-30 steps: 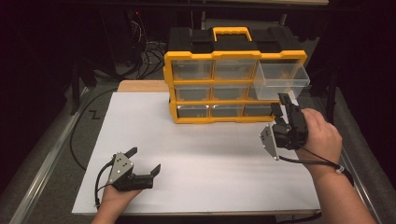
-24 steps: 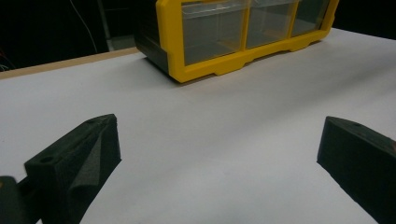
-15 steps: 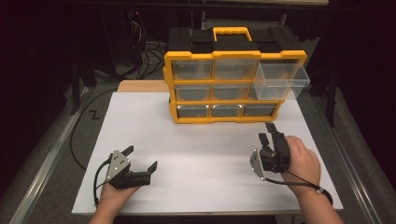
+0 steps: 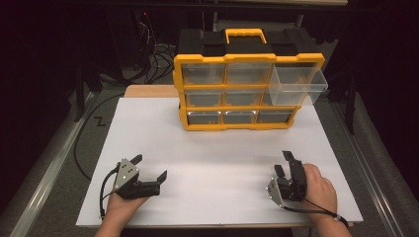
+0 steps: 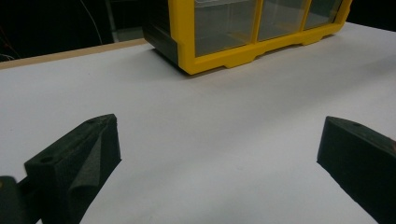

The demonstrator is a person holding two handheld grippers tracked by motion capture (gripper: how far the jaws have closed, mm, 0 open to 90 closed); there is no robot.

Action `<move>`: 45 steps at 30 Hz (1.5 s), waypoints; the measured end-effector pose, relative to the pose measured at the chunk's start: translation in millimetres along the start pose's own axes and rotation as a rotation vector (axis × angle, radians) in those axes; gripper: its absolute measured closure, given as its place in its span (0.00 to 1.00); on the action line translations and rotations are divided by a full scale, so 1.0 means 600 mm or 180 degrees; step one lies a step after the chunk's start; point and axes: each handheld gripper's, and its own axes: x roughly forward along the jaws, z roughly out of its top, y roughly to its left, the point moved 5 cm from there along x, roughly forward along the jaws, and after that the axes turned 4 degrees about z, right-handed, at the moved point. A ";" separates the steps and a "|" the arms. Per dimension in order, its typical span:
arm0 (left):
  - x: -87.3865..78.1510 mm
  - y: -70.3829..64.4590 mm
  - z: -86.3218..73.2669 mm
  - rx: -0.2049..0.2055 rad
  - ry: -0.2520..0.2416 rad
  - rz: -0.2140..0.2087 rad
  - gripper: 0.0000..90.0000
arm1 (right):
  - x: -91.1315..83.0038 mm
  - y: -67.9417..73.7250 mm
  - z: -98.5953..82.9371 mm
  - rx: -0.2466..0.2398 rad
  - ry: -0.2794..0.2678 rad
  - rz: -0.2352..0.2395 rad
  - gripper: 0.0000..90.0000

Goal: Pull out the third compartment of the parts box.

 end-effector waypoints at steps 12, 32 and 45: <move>-0.002 0.006 -0.002 -0.0051 0.0003 0.0052 0.00 | 0.001 0.000 0.009 -0.0096 0.0080 0.0082 0.01; -0.001 0.012 0.003 -0.0138 0.0014 0.0029 0.01 | 0.014 0.001 -0.017 0.1963 0.0054 0.0662 0.01; 0.000 0.015 0.002 -0.0109 0.0046 0.0055 0.01 | 0.001 -0.015 -0.036 0.3542 -0.0222 0.1042 0.01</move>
